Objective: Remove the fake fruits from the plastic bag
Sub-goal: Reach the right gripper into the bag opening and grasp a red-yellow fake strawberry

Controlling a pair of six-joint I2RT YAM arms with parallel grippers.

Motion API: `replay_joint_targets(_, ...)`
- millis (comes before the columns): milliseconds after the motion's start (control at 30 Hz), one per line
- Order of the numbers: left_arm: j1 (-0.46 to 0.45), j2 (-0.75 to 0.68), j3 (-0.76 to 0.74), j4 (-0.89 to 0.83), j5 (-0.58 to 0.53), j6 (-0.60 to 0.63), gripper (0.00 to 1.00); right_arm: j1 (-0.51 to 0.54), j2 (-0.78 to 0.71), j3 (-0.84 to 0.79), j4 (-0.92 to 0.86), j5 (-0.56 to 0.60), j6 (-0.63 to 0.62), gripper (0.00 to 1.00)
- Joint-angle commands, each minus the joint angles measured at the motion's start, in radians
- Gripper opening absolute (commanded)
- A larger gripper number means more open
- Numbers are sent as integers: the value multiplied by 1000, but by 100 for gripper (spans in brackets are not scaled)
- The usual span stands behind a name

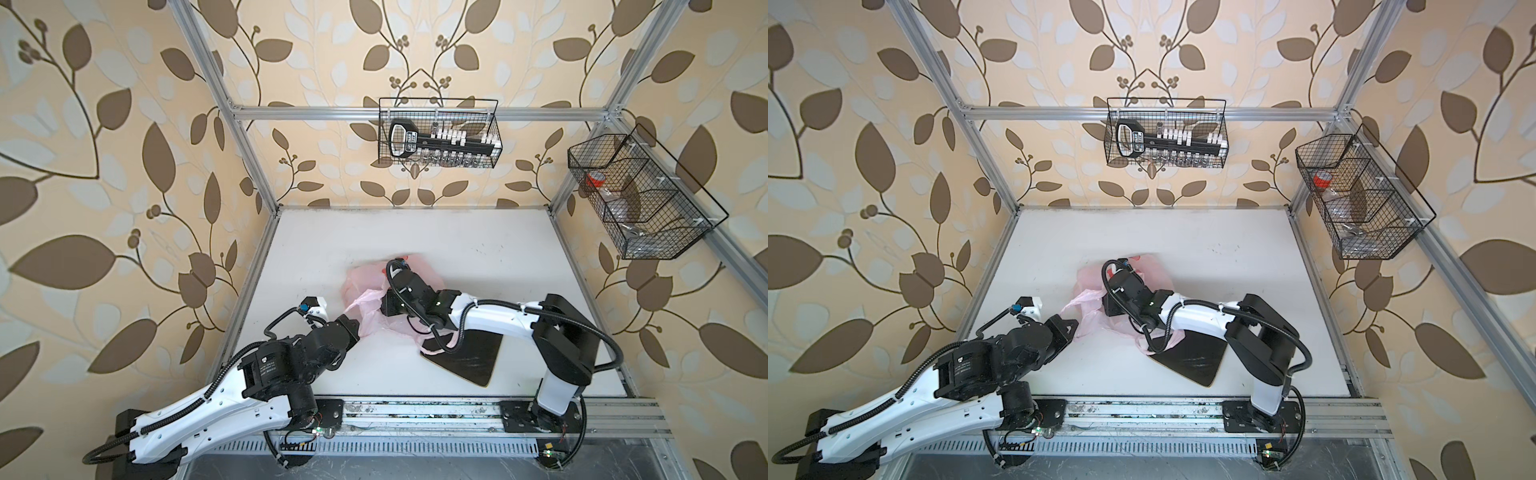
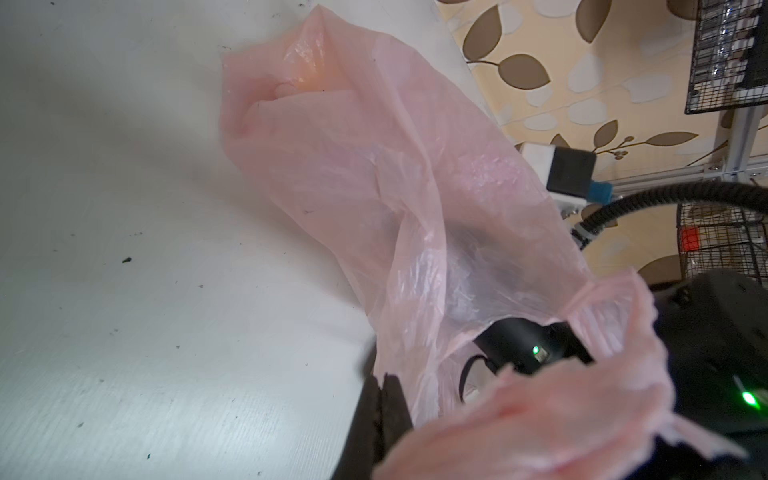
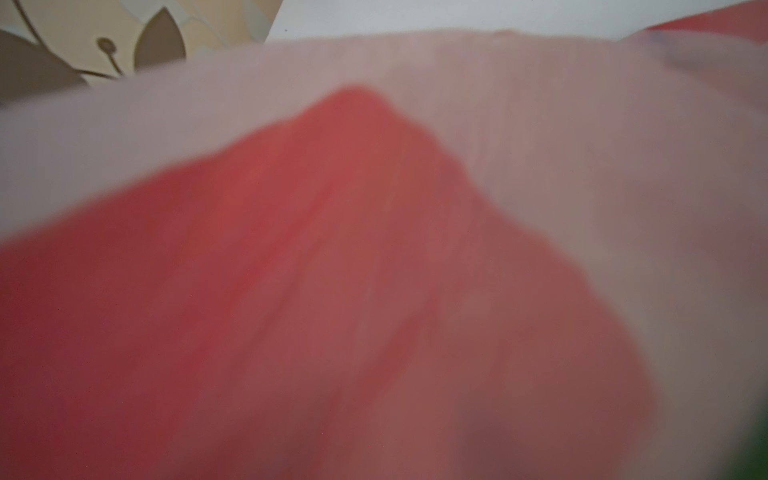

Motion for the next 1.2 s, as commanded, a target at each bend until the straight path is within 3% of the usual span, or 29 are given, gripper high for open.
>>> replay_joint_targets(0,5,-14,11,-89,-20,-46,0,-38,82,75,39,97,70,55)
replay_joint_targets(267,5,0,21,-138,46,-69,0,-95,235,194,-6,251,91,76)
replay_joint_targets(567,5,15,38,-154,70,-55,0,-125,392,309,-14,244,146,77)
replay_joint_targets(967,5,18,32,-147,87,-64,0,-136,497,365,125,181,106,62)
replay_joint_targets(1100,5,13,38,-153,81,-66,0,-143,488,355,164,153,62,41)
replay_joint_targets(1167,5,12,41,-157,70,-62,0,-142,459,331,185,133,24,35)
